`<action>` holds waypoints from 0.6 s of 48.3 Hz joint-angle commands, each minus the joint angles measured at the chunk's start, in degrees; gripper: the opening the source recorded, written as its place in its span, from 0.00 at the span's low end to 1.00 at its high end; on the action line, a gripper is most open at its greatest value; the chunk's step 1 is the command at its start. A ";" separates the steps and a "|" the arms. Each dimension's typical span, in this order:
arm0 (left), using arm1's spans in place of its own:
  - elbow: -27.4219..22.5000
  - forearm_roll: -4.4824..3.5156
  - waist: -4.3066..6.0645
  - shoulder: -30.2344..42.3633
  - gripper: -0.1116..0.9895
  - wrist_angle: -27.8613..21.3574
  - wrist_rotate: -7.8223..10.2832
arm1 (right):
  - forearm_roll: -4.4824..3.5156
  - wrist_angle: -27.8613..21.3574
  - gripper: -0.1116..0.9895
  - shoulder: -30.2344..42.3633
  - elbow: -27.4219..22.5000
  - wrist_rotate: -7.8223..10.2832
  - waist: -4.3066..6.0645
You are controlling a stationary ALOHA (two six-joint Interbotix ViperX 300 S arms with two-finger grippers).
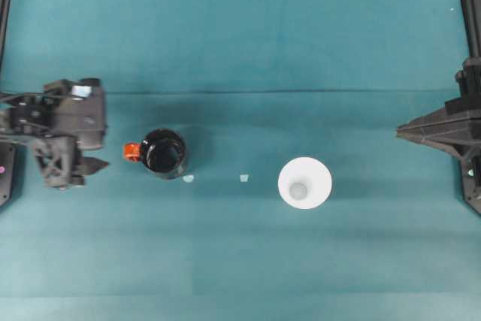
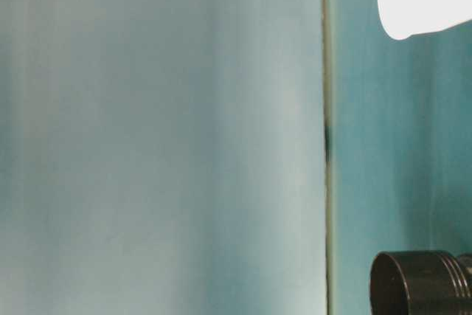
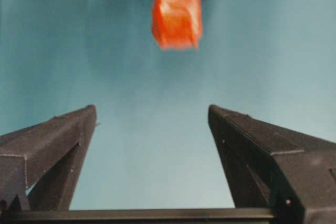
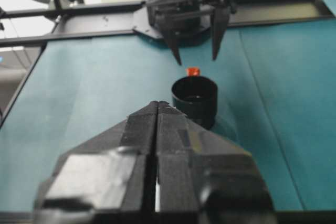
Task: Put the paper cup into the moved red handle cup holder.
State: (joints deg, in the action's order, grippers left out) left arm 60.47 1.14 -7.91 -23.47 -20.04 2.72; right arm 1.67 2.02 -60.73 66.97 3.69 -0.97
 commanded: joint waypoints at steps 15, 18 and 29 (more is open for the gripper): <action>-5.62 0.18 -0.18 8.88 0.97 2.99 0.09 | 0.18 -0.79 0.00 0.35 -1.32 0.44 0.09; -5.80 0.18 -0.18 9.67 0.97 3.43 0.09 | 0.18 -0.88 0.00 0.35 -1.32 0.44 0.00; -6.06 0.18 -0.18 12.04 0.97 4.04 0.09 | 0.18 -0.97 0.00 0.35 -1.32 0.44 0.09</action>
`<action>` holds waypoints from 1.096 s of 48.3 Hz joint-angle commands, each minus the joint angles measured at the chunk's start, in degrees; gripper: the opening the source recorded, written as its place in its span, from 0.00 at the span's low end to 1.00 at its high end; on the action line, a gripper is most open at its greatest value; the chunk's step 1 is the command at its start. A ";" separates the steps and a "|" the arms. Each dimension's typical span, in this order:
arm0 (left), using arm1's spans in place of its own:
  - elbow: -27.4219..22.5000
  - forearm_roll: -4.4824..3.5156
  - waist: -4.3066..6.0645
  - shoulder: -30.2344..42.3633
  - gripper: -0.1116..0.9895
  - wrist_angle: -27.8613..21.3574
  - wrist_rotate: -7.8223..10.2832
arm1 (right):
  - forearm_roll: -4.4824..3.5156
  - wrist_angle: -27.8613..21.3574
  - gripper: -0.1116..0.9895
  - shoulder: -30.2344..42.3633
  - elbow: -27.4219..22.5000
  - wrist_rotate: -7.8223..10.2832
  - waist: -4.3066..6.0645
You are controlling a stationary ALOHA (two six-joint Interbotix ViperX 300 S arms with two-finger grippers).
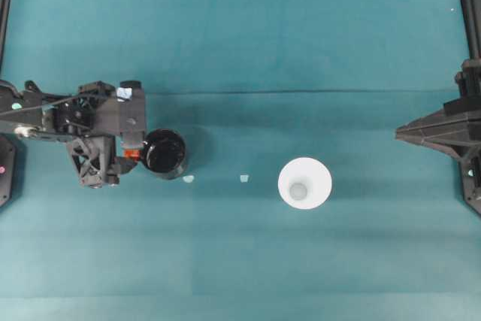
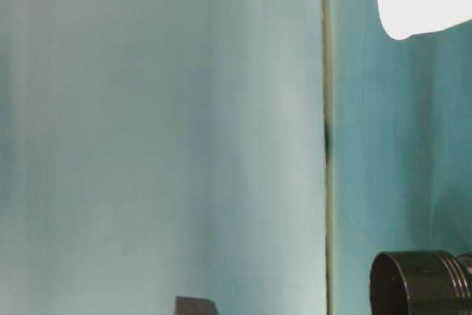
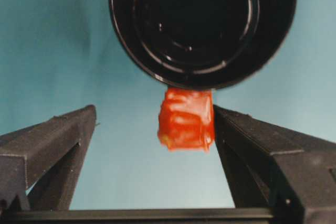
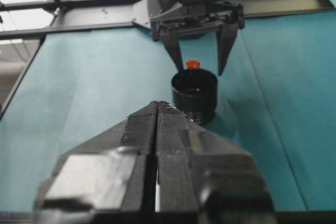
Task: Put the paper cup into the moved red handle cup holder.
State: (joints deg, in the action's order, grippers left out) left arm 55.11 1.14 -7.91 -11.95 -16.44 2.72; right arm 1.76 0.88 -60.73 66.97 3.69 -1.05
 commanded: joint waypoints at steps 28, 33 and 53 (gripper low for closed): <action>-0.79 0.18 -0.18 1.23 0.96 0.62 0.00 | 0.09 -0.09 0.00 0.35 -1.14 0.35 0.18; -0.97 0.18 -0.18 1.23 0.96 0.62 -0.18 | 0.09 -0.26 0.00 0.35 -1.05 0.44 0.18; -2.20 0.18 2.02 1.49 0.36 0.70 0.00 | 0.09 -2.90 0.00 0.35 -1.14 0.44 0.26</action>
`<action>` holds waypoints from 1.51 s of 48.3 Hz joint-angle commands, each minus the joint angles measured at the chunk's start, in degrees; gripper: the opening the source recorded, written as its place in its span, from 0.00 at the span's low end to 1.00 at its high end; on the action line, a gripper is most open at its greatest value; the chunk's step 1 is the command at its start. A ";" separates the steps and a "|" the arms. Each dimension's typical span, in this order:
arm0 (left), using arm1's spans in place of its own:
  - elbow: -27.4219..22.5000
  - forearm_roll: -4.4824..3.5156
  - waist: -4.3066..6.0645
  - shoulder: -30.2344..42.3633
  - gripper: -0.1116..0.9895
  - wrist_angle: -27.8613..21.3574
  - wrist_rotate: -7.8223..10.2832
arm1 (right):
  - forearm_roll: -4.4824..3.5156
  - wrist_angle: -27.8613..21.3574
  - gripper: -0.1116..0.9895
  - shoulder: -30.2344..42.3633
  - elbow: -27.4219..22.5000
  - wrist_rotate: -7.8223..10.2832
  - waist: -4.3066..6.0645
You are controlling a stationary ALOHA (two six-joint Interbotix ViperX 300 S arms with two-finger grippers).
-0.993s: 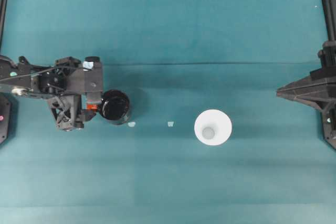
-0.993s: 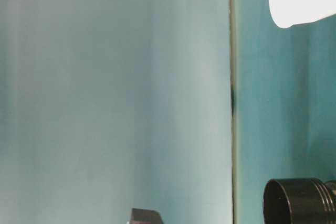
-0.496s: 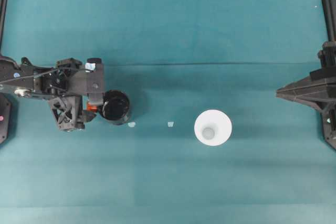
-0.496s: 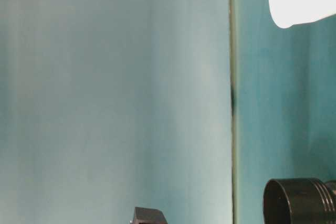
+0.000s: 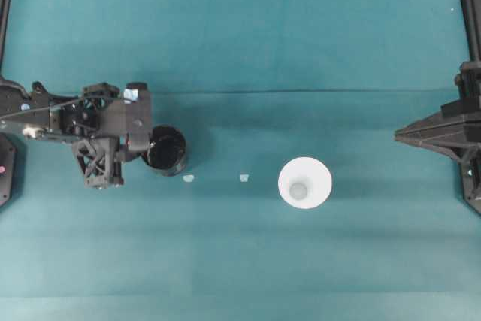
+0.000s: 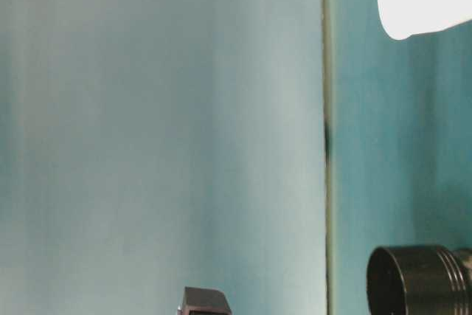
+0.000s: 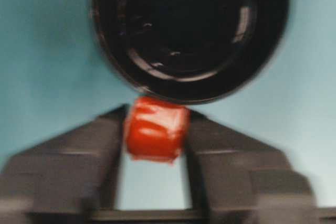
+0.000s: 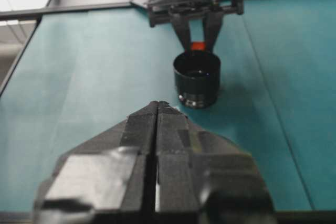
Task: Put the paper cup into the moved red handle cup holder.
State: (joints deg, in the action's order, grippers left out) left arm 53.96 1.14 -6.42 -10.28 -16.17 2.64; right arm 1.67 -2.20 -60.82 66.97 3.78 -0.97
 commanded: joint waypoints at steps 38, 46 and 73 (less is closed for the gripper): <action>-12.13 0.18 0.62 -11.25 0.36 -18.11 -0.35 | 0.18 0.18 0.00 0.26 -1.14 0.26 0.18; -14.77 0.18 0.70 -13.27 0.36 -23.99 -0.53 | 0.18 0.18 0.00 0.18 -1.14 0.26 0.26; -29.79 0.18 3.69 1.76 0.36 -23.55 -2.11 | 0.18 0.18 0.00 -0.70 -1.23 0.26 0.26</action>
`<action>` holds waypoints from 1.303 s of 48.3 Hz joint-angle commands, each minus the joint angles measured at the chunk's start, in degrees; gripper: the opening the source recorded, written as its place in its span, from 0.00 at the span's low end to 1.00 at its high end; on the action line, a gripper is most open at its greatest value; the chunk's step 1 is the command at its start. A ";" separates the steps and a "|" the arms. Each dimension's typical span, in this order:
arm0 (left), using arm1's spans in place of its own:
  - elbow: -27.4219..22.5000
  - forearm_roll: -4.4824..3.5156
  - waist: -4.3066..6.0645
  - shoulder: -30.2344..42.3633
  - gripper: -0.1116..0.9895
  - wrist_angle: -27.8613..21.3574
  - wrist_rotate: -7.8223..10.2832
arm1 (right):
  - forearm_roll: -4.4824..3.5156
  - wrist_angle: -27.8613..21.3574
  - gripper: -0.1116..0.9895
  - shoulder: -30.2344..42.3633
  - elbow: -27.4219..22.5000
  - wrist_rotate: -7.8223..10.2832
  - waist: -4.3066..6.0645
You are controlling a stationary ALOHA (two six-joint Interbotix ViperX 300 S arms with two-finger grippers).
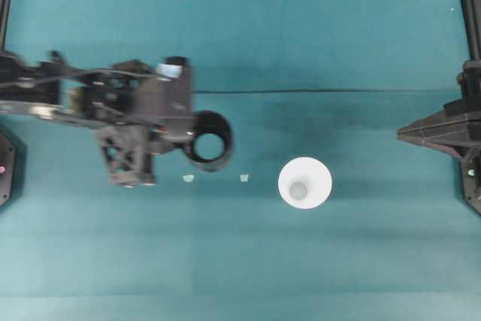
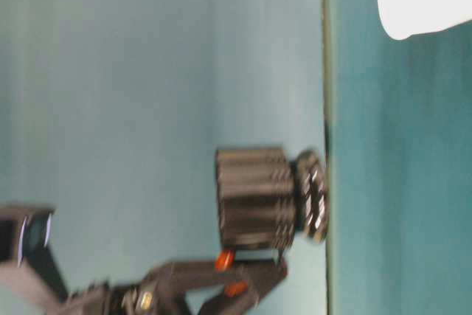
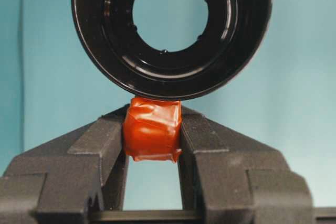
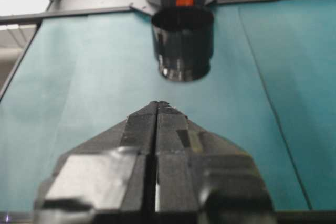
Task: Put the paper cup into the moved red handle cup holder.
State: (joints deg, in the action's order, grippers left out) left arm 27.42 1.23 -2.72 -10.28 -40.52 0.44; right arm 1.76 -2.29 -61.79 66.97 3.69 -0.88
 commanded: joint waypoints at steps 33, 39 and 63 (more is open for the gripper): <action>-2.29 0.09 1.49 13.27 0.36 10.99 0.00 | 0.09 0.26 0.00 0.18 -1.05 0.35 0.09; -2.02 0.09 1.49 15.29 0.36 12.22 0.09 | 0.09 0.26 0.00 0.18 -1.05 0.35 0.09; -0.97 0.09 1.32 19.07 0.36 15.03 0.09 | 0.09 0.18 0.00 0.18 -1.05 0.35 0.18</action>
State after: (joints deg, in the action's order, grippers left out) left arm 26.46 1.14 -1.41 9.14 -26.37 0.53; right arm 1.67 -2.29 -62.05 66.97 3.69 -0.88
